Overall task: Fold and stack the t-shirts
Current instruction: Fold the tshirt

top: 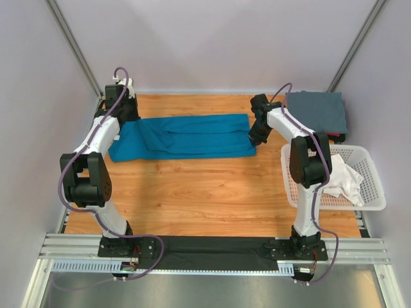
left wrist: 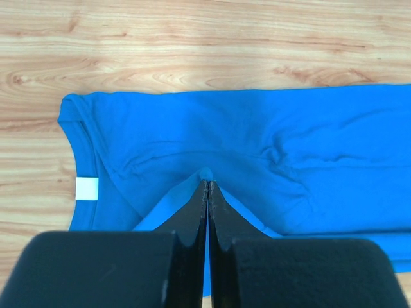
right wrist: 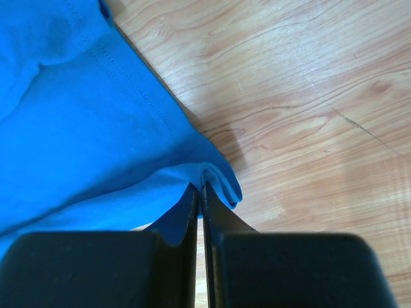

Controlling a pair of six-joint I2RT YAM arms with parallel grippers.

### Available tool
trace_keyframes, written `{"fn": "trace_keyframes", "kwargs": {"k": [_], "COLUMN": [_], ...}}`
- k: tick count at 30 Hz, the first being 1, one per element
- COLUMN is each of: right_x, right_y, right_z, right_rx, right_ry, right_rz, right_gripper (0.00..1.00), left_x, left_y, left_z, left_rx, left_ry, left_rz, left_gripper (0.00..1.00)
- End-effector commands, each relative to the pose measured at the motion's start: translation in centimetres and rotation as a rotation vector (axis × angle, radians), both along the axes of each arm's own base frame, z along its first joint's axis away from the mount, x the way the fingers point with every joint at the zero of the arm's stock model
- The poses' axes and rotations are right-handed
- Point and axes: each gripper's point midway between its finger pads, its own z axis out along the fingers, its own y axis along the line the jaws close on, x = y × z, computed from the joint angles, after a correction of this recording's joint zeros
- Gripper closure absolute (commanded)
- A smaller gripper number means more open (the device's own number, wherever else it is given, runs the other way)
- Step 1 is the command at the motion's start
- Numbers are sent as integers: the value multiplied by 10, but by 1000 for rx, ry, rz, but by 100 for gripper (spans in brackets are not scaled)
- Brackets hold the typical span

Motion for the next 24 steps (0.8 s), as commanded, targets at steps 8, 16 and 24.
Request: {"fn": "trace_keyframes", "kwargs": {"k": [8, 16, 24], "right_x": [19, 26, 37], "right_y": [-7, -4, -8], "right_z": [13, 13, 13], "right_rx": [38, 49, 40], "right_ry": [-50, -60, -74], "right_rz": [-36, -17, -20], "right_gripper": [100, 100, 100], "left_x": [29, 35, 37], "left_y": [1, 2, 14], "left_z": [47, 37, 22], "left_rx": [52, 87, 114], "left_ry": [-141, -132, -103], "left_rz": [-7, -16, 43], "left_gripper": [100, 100, 100]}}
